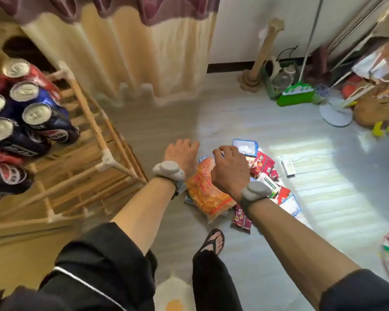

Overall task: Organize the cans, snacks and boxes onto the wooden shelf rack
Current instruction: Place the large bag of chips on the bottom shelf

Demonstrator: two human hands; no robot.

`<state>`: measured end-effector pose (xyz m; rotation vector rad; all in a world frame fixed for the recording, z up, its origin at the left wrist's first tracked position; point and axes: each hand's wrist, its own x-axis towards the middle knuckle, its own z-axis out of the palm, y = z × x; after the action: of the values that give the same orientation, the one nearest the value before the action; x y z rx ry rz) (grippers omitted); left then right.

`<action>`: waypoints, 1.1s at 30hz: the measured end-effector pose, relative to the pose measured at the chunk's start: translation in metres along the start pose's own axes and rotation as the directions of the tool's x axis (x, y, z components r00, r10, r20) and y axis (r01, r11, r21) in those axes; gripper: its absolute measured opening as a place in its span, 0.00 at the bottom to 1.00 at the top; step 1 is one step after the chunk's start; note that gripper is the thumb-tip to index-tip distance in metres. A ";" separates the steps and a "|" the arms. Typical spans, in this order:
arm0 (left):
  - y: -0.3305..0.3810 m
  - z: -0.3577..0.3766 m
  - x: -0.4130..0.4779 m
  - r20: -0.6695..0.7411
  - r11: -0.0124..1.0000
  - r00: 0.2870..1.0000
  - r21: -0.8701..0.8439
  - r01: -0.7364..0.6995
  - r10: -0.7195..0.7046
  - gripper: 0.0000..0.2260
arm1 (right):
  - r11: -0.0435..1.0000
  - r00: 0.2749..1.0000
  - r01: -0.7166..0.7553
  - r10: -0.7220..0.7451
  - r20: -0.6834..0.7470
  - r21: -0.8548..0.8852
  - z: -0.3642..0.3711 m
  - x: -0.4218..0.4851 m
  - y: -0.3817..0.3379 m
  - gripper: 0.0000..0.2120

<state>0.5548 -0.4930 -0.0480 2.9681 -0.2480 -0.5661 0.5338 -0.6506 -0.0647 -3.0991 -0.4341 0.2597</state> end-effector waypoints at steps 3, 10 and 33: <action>-0.008 0.050 0.032 0.046 0.998 0.998 0.036 -0.042 0.040 0.19 | 0.999 0.999 -0.032 0.031 0.023 0.022 0.056 0.010 0.012 0.17; -0.027 0.202 0.122 0.064 0.997 0.996 -0.034 -0.065 0.067 0.21 | 0.991 0.990 -0.136 0.135 0.051 0.008 0.224 0.044 0.050 0.17; 0.000 0.605 0.195 0.662 0.068 0.644 -0.675 0.734 -0.383 0.37 | 0.692 0.720 -0.657 0.457 0.522 0.300 0.540 0.094 0.157 0.52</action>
<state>0.5072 -0.5751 -0.6769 1.6192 1.0163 -0.8551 0.5775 -0.7871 -0.6164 -2.5667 0.5720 0.8821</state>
